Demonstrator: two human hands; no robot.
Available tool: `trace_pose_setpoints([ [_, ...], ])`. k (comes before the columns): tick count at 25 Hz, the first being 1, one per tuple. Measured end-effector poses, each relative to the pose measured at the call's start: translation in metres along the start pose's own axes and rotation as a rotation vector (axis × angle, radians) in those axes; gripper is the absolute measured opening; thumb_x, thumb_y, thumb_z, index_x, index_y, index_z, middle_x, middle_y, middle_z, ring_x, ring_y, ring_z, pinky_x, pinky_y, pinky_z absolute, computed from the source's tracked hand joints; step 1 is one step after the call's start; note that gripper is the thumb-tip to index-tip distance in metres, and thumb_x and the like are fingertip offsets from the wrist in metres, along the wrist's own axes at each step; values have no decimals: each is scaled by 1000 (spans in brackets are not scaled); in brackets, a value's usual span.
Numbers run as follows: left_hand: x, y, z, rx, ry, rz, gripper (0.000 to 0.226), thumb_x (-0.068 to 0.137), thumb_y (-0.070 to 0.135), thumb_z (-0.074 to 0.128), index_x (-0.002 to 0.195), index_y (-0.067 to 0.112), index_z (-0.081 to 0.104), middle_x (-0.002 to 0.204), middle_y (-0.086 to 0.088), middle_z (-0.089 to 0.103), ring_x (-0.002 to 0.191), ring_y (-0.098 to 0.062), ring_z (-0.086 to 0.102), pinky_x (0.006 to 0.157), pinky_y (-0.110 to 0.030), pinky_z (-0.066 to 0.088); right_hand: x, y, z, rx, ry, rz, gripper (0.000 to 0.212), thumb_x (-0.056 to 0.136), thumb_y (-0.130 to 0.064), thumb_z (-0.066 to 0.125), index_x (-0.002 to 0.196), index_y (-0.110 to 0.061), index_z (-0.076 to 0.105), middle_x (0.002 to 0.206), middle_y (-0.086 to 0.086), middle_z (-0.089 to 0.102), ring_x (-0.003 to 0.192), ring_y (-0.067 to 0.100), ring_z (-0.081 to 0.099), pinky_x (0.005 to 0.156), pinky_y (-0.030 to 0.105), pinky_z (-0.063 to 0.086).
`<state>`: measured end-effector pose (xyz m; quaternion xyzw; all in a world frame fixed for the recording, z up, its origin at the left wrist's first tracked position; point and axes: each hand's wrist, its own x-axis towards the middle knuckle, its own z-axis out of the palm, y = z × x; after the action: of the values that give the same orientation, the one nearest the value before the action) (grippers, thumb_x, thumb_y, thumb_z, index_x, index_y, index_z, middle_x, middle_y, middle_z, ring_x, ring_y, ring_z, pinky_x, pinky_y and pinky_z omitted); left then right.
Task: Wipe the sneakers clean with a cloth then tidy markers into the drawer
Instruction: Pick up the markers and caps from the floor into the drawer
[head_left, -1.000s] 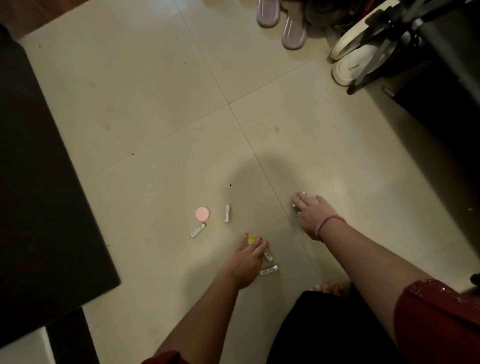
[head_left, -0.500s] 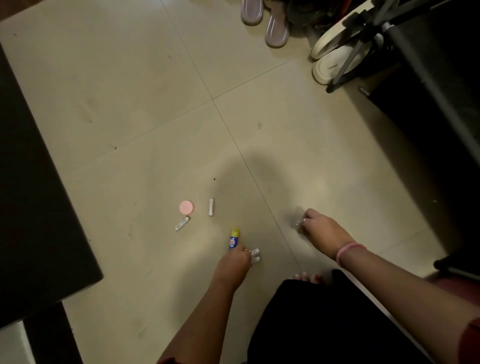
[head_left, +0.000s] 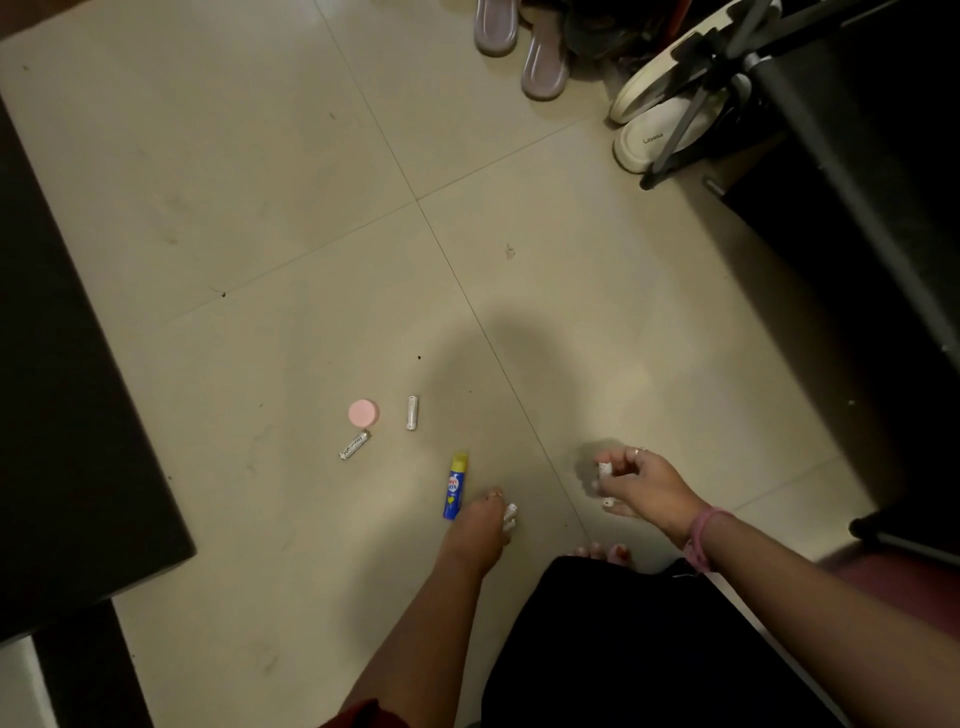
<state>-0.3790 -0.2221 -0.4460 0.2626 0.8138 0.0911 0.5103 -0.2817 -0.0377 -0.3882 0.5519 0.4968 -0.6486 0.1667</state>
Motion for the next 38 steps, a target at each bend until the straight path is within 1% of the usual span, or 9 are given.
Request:
trace_pose_setpoints([
  [3,-11,18,-9,-428,182,-136,26,83,17,75,76,17,49,79,3,64,75,-10,63,64,-16,46,-12,-14,3,366,-85,121,25,88,7,40,84,-11,55,73,3,58,67,14,59,73,32,50],
  [7,-34,65,-36,-1011,273,-94,20,76,16,81,92,12,69,87,-5,75,84,-16,72,77,-27,57,-28,-33,3,626,-179,164,19,92,-23,47,99,-11,60,81,4,63,69,15,59,71,32,50],
  [11,-60,107,-64,-824,319,56,20,80,16,77,98,10,73,87,0,75,78,-8,71,69,-18,55,-41,-58,15,607,-339,194,45,91,-55,47,104,-13,59,86,11,68,72,22,66,72,35,50],
  [15,-82,108,-93,-680,393,179,17,87,33,70,92,18,77,79,2,75,73,-7,69,67,-26,57,-40,-69,33,611,-316,141,32,84,-50,59,72,-21,54,65,0,59,57,16,61,59,30,49],
  [18,-70,64,-113,-750,646,13,19,92,29,63,76,20,68,67,3,67,70,-20,67,64,-29,53,-34,-70,42,607,-320,128,36,84,-45,61,60,-22,46,60,-4,47,49,10,48,46,21,42],
  [20,-37,20,-120,-724,716,-168,9,92,21,60,96,14,65,80,2,66,82,-22,67,69,-28,49,-31,-68,44,599,-328,131,40,85,-44,61,57,-23,42,55,-4,41,45,9,41,43,19,37],
  [28,70,-51,-107,-42,462,-230,35,95,15,55,123,-4,46,122,-20,52,111,-32,53,86,-34,39,-19,-44,33,620,-260,170,38,78,-41,66,56,-22,42,51,-4,39,41,9,39,40,19,37],
  [33,71,-54,-101,0,448,-129,26,98,8,41,117,-8,49,118,-24,53,108,-38,53,86,-37,38,-7,-41,36,631,-259,164,37,77,-42,65,56,-22,43,51,-5,41,43,10,41,44,20,39],
  [38,26,-84,-99,-387,645,-282,28,91,-2,39,92,-3,67,95,-20,58,89,-34,57,81,-36,42,-6,-45,48,610,-266,156,36,75,-42,68,57,-22,43,51,-5,41,45,10,42,47,20,39],
])
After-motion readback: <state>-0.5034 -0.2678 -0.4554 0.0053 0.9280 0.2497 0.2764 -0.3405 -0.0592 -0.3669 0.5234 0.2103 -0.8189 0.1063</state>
